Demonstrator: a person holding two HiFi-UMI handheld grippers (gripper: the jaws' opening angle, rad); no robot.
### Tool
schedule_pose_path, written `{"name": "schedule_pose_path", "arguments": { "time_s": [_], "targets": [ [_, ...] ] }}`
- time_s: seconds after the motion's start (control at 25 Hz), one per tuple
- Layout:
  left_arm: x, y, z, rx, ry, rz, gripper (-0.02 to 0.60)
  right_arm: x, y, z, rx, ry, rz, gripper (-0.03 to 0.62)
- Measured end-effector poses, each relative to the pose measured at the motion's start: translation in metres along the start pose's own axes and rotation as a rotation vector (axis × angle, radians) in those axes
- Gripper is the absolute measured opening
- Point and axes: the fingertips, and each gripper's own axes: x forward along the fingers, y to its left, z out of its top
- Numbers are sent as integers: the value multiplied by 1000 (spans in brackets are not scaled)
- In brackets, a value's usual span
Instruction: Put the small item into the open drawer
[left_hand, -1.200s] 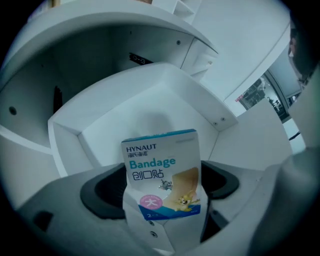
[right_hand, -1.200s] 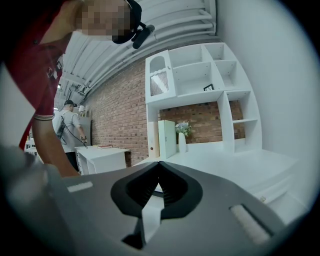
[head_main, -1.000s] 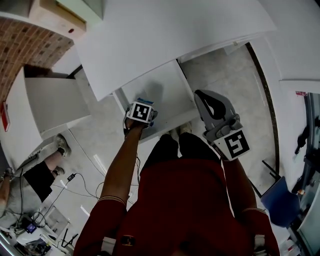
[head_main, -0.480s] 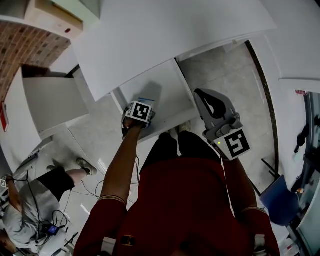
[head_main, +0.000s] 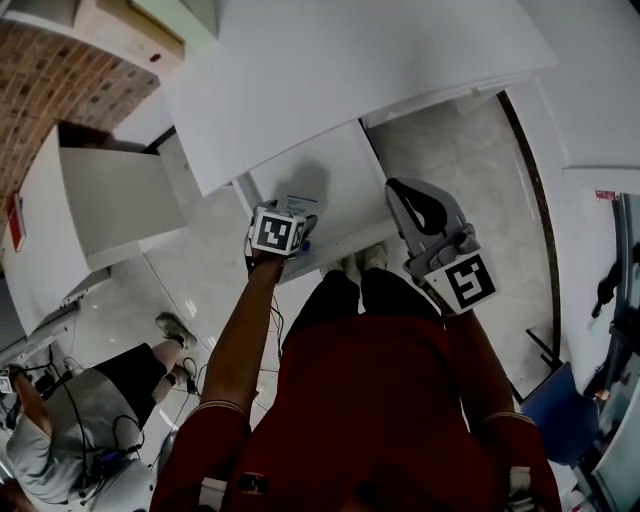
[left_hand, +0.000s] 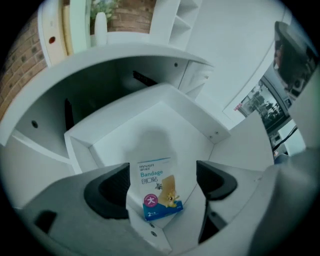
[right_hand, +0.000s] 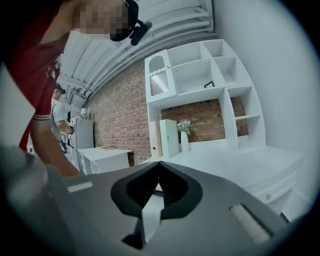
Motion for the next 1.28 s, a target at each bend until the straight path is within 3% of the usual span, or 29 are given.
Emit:
{"name": "schedule_pose_path", "arguments": {
  "time_s": [0.56,0.8,1.0,1.28],
  "targets": [
    [-164,-54,95,89,-702,-60,168,-4,35,19,43,-57,72,11],
    [-230,-70,103,89,-908,-52,84,-12,61,35,63,-92,117,12],
    [-285,-92,114,150,-1052,-42,7,-20,78,54,73,-160,152,12],
    [-334,-120,122,249,-1186,-25,6,-33,86,79,66,-207,145,11]
  ]
}}
